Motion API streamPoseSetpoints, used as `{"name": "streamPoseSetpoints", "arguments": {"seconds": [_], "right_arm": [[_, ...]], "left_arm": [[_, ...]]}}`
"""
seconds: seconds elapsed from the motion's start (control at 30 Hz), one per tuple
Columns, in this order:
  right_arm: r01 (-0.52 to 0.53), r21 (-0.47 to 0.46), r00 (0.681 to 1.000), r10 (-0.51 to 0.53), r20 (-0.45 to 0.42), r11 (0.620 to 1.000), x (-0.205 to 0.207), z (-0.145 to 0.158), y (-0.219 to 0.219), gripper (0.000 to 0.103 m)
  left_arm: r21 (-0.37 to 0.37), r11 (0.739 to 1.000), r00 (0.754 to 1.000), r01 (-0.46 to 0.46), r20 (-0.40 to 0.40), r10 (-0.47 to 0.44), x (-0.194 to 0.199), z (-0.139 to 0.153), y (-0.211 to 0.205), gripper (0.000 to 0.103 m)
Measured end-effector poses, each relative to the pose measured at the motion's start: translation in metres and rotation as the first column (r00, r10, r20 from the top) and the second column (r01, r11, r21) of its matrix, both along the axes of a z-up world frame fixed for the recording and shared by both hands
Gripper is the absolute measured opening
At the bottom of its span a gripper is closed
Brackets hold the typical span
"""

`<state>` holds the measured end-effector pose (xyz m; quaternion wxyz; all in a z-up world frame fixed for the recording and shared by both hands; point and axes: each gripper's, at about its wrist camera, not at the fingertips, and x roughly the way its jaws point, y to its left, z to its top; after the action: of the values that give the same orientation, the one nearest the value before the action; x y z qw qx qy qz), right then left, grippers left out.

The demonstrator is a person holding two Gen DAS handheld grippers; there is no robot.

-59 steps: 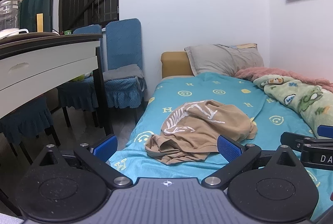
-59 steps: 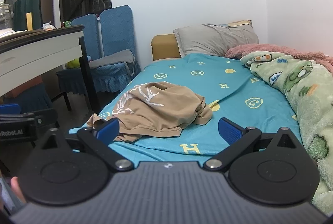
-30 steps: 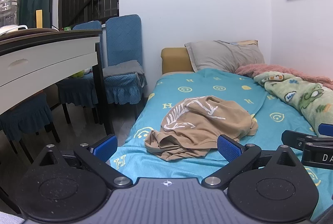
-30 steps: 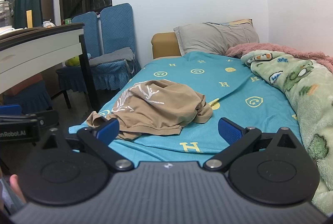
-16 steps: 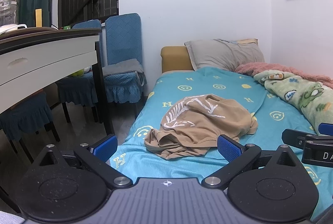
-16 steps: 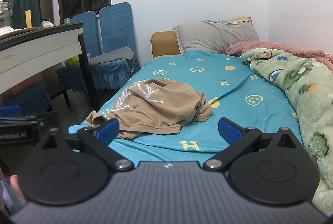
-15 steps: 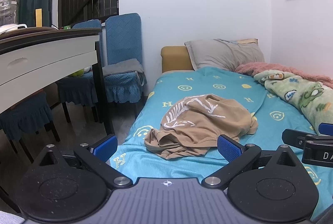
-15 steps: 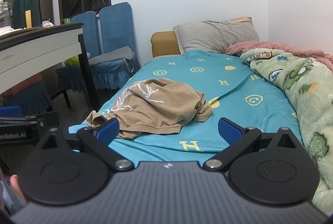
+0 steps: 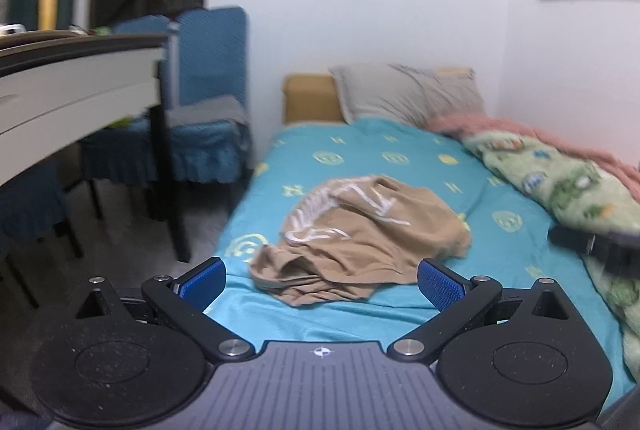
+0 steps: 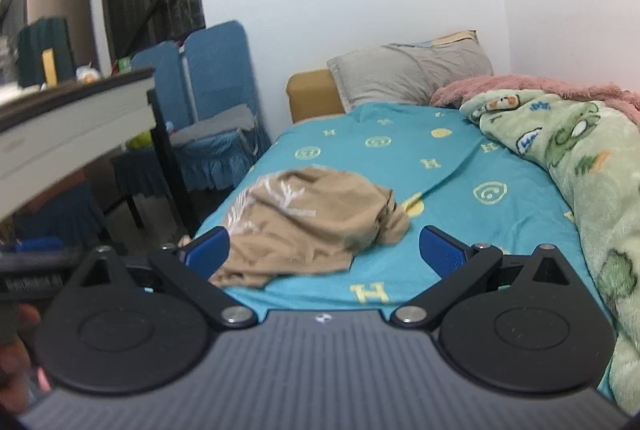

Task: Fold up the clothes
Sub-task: 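Grasp the tan T-shirt edge with the left gripper while the right gripper approaches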

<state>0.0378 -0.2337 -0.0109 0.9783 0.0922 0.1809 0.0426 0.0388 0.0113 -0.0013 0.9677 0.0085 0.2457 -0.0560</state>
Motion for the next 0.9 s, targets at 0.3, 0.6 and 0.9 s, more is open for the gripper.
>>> {"name": "streamPoseSetpoints", "arguments": {"seconds": [0.3, 0.6, 0.9], "right_arm": [[-0.028, 0.093, 0.999, 0.03, -0.021, 0.995, 0.073, 0.03, -0.014, 0.103], [-0.057, 0.226, 0.974, 0.104, -0.201, 0.973, 0.123, -0.055, -0.021, 0.103], [-0.069, 0.206, 0.968, 0.115, -0.222, 0.976, 0.156, -0.082, -0.007, 0.103]], "left_arm": [[0.167, 0.983, 0.961, 0.075, -0.274, -0.027, 0.117, -0.038, -0.007, 0.083], [0.171, 0.974, 0.928, 0.151, -0.365, -0.08, 0.185, -0.1, 0.004, 0.034], [0.12, 0.984, 0.956, 0.13, -0.277, -0.093, 0.2, -0.083, 0.011, 0.028]]}}
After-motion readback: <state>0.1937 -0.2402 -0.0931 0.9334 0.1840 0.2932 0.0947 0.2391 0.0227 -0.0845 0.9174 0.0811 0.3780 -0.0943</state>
